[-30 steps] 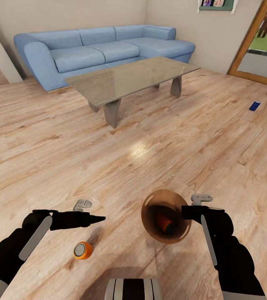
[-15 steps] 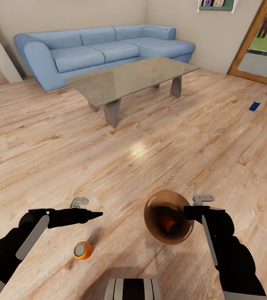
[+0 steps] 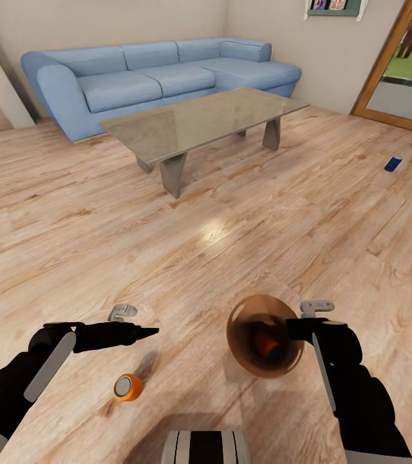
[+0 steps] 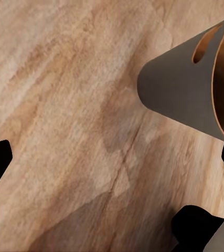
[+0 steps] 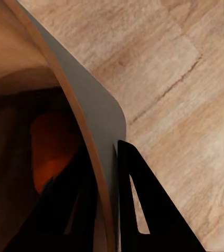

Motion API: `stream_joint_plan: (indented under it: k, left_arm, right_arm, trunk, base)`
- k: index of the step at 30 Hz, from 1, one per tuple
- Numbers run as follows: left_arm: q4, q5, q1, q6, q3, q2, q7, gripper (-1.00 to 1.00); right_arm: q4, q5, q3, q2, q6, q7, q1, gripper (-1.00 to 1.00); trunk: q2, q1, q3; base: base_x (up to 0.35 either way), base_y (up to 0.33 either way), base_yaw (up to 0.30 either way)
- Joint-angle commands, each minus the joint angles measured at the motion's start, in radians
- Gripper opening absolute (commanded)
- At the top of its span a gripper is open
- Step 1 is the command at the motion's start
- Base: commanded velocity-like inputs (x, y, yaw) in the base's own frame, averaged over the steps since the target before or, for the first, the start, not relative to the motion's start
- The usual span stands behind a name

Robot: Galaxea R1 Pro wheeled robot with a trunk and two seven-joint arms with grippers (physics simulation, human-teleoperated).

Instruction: Put the three can of soda from the living room inside the tash can in the kitchen.

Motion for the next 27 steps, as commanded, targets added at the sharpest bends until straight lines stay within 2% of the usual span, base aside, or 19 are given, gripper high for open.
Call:
stream_joint_plan:
  k: [1, 6, 7, 9, 18, 23, 25, 26, 27]
  left_arm:
    - [0.0, -0.001, 0.0, 0.0, -0.001, 0.0, 0.0, 1.0]
    - [-0.002, -0.017, 0.0, 0.04, -0.002, 0.0, 0.026, 1.0]
    - [-0.014, -0.018, 0.0, 0.062, -0.002, -0.001, 0.084, 1.0]
    - [-0.021, -0.017, 0.0, 0.067, -0.002, -0.001, 0.101, 1.0]
    - [-0.024, -0.01, 0.0, 0.07, 0.0, 0.0, 0.105, 1.0]
    - [-0.023, -0.022, 0.0, 0.074, -0.004, -0.004, 0.12, 1.0]
    - [-0.028, -0.075, 0.0, 0.134, -0.004, -0.029, 0.257, 1.0]
    - [-0.032, -0.115, 0.0, 0.176, 0.0, -0.088, 0.447, 1.0]
    - [-0.031, -0.125, 0.0, 0.186, 0.002, -0.123, 0.542, 1.0]
  right_arm:
    - [0.0, -0.092, 0.002, 0.001, 0.003, 0.006, 0.0, -1.0]
    - [0.0, -0.092, 0.002, 0.001, 0.003, 0.006, 0.0, -1.0]
    - [0.0, -0.092, 0.001, 0.001, 0.003, 0.006, 0.0, -1.0]
    - [0.0, -0.092, 0.002, 0.0, 0.003, 0.006, 0.0, -1.0]
    - [0.0, -0.092, 0.002, 0.0, 0.003, 0.007, 0.0, -1.0]
    - [0.0, -0.092, 0.002, 0.0, 0.003, 0.006, 0.0, -1.0]
    - [0.0, -0.092, 0.003, 0.001, 0.003, 0.006, 0.001, -1.0]
    - [0.0, -0.092, 0.003, 0.001, 0.003, 0.006, 0.0, -1.0]
    - [0.0, -0.092, 0.003, 0.001, 0.003, 0.006, 0.0, -1.0]
  trunk:
    - [0.0, 0.0, 0.0]
    - [0.0, 0.0, 0.0]
    - [0.0, 0.0, 0.0]
    - [0.0, 0.0, 0.0]
    - [0.0, 0.0, 0.0]
    - [0.0, 0.0, 0.0]
    - [0.0, 0.0, 0.0]
    - [0.0, 0.0, 0.0]
    - [0.0, 0.0, 0.0]
  base:
    - [0.0, 0.0, 0.0]
    - [0.0, 0.0, 0.0]
    - [0.0, 0.0, 0.0]
    - [0.0, 0.0, 0.0]
    - [0.0, 0.0, 0.0]
    - [0.0, 0.0, 0.0]
    - [0.0, 0.0, 0.0]
    - [0.0, 0.0, 0.0]
    - [0.0, 0.0, 0.0]
